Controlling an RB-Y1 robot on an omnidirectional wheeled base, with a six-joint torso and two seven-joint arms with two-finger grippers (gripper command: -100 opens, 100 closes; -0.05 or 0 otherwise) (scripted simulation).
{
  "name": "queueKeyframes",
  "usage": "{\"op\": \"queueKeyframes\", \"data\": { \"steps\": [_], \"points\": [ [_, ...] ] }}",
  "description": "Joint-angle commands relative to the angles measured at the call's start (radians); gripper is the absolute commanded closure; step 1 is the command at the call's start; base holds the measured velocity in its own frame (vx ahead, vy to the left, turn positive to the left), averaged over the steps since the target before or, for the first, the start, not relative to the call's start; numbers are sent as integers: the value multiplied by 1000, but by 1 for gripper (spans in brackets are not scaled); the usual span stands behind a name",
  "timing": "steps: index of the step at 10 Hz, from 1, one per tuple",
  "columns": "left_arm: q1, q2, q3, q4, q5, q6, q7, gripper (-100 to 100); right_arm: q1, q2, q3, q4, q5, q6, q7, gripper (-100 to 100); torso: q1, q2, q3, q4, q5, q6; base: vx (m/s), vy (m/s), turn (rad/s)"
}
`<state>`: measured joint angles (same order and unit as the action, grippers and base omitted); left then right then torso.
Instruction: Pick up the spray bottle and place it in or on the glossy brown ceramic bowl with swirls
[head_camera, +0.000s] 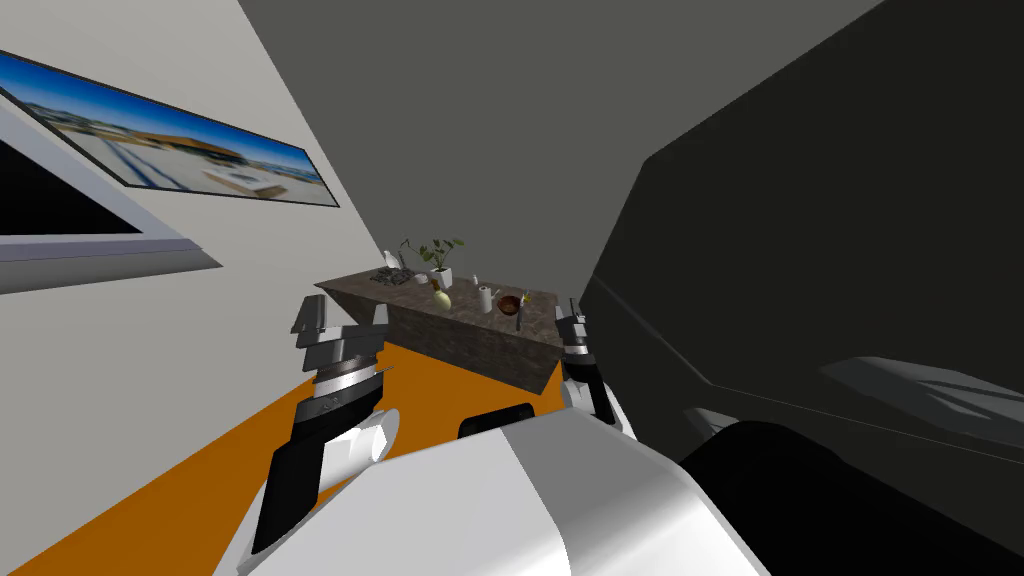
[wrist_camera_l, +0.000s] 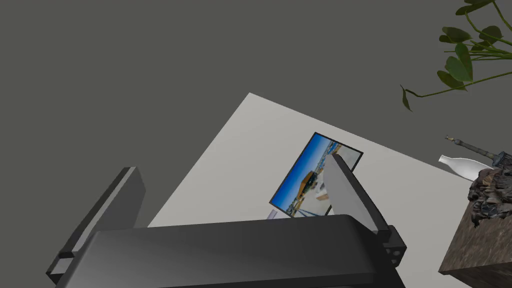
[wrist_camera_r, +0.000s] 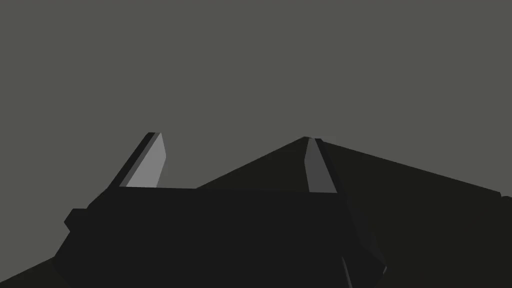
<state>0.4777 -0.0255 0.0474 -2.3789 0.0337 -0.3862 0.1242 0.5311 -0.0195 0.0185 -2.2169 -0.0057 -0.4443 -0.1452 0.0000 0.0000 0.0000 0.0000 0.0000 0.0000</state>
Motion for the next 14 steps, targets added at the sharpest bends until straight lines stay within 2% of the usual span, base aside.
{"op": "queueKeyframes", "data": {
  "steps": [1, 5, 10, 11, 13, 14],
  "points": [
    [0, 0, 0, 0, 0, 0, 0, 0, 5, -28, -2, 2, -1, 9, 3, -100, 0, 0, 0, 0, 0, 0, 13, 19, -18],
    [0, 0, 0, 0, 0, 0, 0, 0, 34, -130, -10, 13, -7, 57, 23, -100, 5, -3, -2, -1, 1, 0, 49, 82, -40],
    [0, 0, 0, 0, 0, 0, 0, 0, 97, -286, -25, 34, -22, 154, 63, -100, 11, -5, -3, -1, 2, 0, 76, 148, -75],
    [0, 0, 0, 0, 0, 0, 0, 0, 97, -296, -25, 34, -22, 154, 63, -100, 11, -5, -3, -1, 2, 0, 49, 103, -33],
    [0, 0, 0, 0, 0, 0, 0, 0, 126, -361, -31, 45, -29, 198, 82, -100, 6, -5, -3, -1, 1, 0, 79, 116, -66],
    [0, 0, 0, 0, 0, 0, 0, 0, 126, -368, -31, 45, -29, 198, 82, -100, 8, -6, -3, -1, 2, 0, 64, 109, -44]
  ]
}}
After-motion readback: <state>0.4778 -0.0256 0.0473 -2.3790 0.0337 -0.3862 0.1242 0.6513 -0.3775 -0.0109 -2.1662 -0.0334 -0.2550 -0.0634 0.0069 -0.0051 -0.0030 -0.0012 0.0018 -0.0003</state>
